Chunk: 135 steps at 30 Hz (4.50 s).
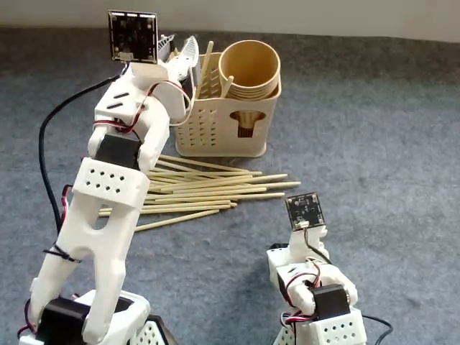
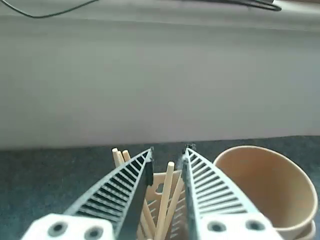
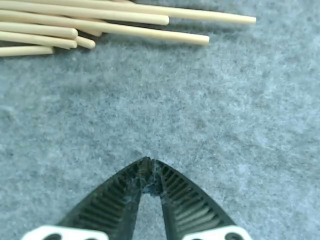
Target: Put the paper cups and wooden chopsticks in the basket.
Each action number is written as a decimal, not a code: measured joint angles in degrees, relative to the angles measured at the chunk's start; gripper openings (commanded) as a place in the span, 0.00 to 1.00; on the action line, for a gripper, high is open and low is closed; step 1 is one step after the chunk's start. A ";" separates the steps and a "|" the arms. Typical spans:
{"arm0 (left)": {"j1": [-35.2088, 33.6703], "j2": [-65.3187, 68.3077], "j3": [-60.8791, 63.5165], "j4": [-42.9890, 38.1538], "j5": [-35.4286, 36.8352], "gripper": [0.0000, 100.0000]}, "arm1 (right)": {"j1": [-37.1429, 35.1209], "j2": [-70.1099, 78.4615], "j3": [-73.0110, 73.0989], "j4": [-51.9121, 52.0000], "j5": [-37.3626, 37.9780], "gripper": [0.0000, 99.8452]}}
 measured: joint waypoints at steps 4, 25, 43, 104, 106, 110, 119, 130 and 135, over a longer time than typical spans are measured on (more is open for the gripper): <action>-1.14 -5.01 -0.18 8.09 0.00 0.11 | 0.00 0.00 0.00 0.00 0.00 0.01; -8.97 -37.71 21.71 24.62 -11.25 0.01 | 0.00 0.00 0.00 0.00 0.00 0.01; -18.73 -77.89 59.25 25.23 -18.81 0.01 | 0.00 0.00 0.00 0.00 0.00 0.01; -33.93 -81.41 76.66 39.12 -27.34 0.14 | -13.27 43.34 -51.34 -0.97 18.29 0.04; -34.02 -81.41 76.66 39.12 -27.16 0.15 | -16.00 48.44 -53.63 -0.97 18.11 0.07; -36.75 -81.41 76.66 39.12 -23.21 0.16 | -20.75 58.02 -57.85 -0.97 17.93 0.09; -38.86 -81.41 76.66 38.95 -22.42 0.16 | -29.45 76.84 -67.25 -1.67 17.93 0.09; -38.68 -81.41 76.66 38.95 -22.42 0.16 | -33.41 92.66 -69.01 -14.42 20.13 0.09; -38.68 -81.41 76.66 38.95 -22.42 0.16 | -34.90 98.99 -69.01 -20.66 20.75 0.09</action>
